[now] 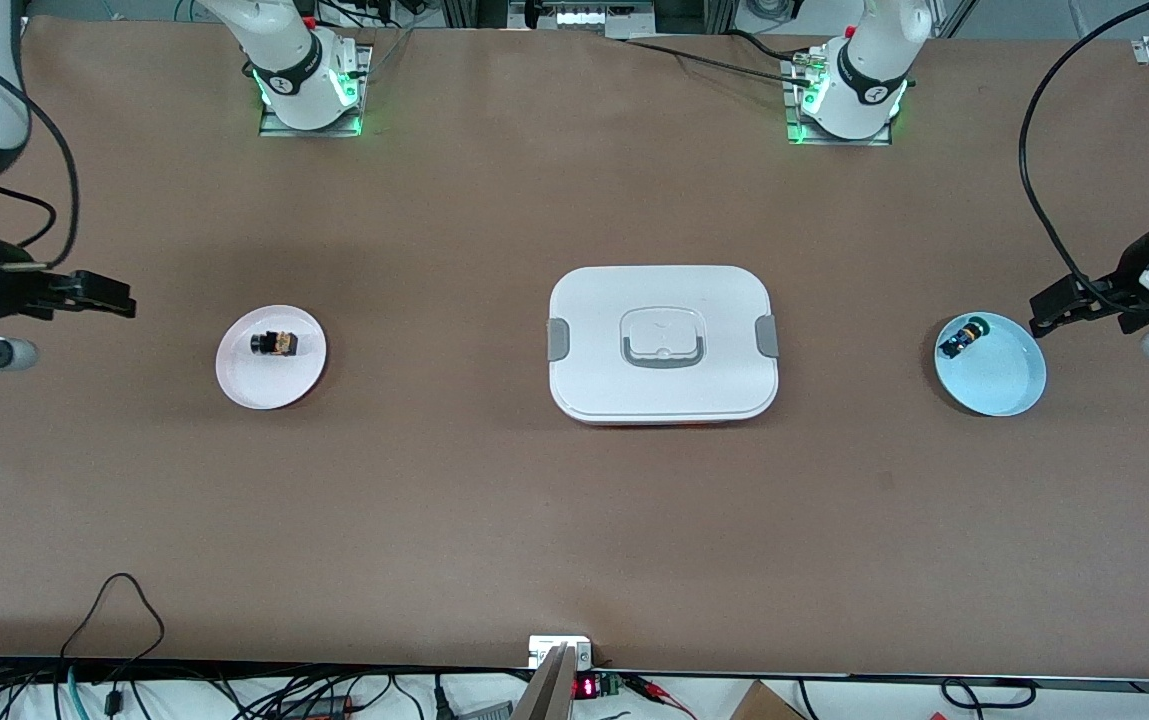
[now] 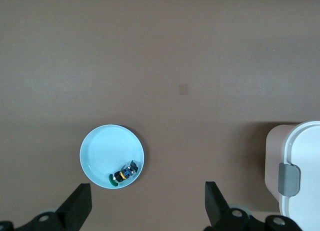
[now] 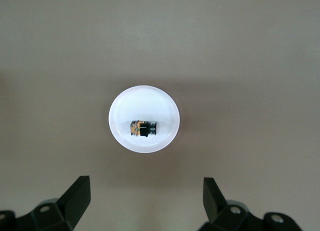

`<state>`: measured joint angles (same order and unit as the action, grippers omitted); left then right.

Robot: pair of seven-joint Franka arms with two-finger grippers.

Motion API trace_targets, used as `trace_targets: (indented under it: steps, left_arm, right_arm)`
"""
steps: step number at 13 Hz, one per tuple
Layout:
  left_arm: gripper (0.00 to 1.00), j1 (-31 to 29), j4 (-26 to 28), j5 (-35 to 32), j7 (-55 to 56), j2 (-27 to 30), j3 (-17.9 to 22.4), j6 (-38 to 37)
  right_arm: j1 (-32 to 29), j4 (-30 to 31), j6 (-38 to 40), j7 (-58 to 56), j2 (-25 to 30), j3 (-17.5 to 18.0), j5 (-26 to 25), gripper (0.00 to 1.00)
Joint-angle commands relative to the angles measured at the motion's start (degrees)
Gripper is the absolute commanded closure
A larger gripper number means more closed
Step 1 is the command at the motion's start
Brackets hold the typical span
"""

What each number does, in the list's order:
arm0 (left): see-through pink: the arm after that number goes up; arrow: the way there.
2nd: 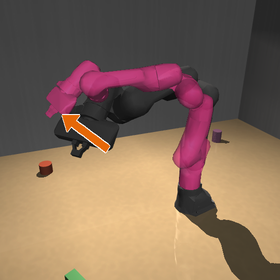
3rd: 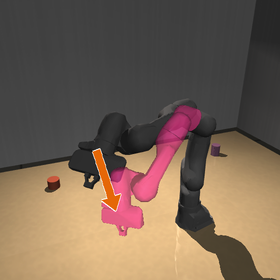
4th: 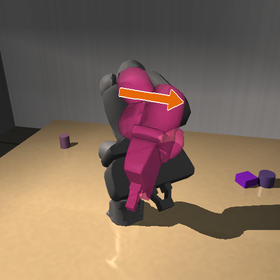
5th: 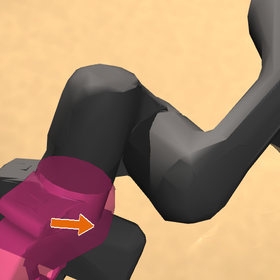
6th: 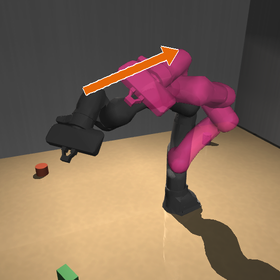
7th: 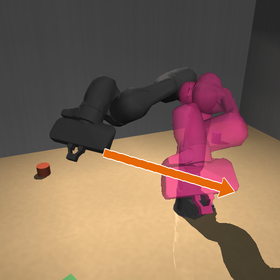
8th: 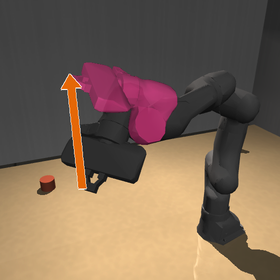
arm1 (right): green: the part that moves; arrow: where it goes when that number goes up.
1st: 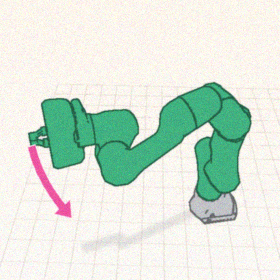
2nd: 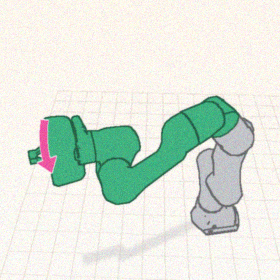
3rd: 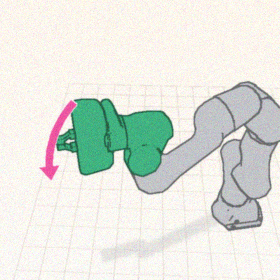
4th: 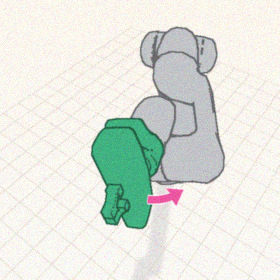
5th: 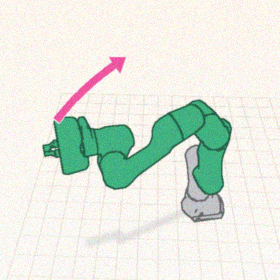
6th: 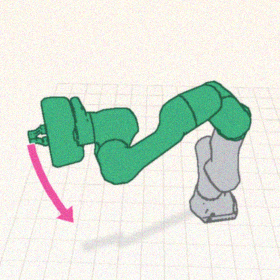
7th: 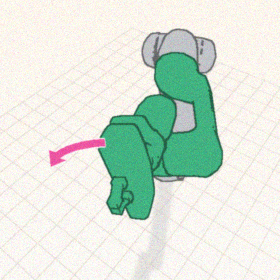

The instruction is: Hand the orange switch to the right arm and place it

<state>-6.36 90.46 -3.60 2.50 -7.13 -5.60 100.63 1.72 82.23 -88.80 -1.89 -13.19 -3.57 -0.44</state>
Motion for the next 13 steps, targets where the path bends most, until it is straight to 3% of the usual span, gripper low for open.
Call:
trace_targets:
  steps: [1,3,7,13]
  left_arm:
    - [0.0,0.2,-1.8,-1.4,-0.9,-0.9,-0.1,-0.6]
    - [0.0,0.1,-1.8,-1.4,-0.9,-0.9,-0.1,-0.6]
    - [0.0,0.1,-1.8,-1.4,-0.9,-0.9,-0.1,-0.6]
    - [0.0,0.1,-1.8,-1.4,-0.9,-0.9,-0.1,-0.7]
  right_arm:
    - [-0.3,1.4,1.4,1.8,3.5,-0.2,-0.8,0.0]
    - [-1.3,3.9,0.3,0.1,4.5,-0.2,-0.8,0.0]
    - [-1.0,17.7,-7.7,-2.2,13.7,-0.1,-1.0,0.0]
    - [-1.4,15.5,-5.0,-1.1,15.1,-0.1,-0.2,0.0]
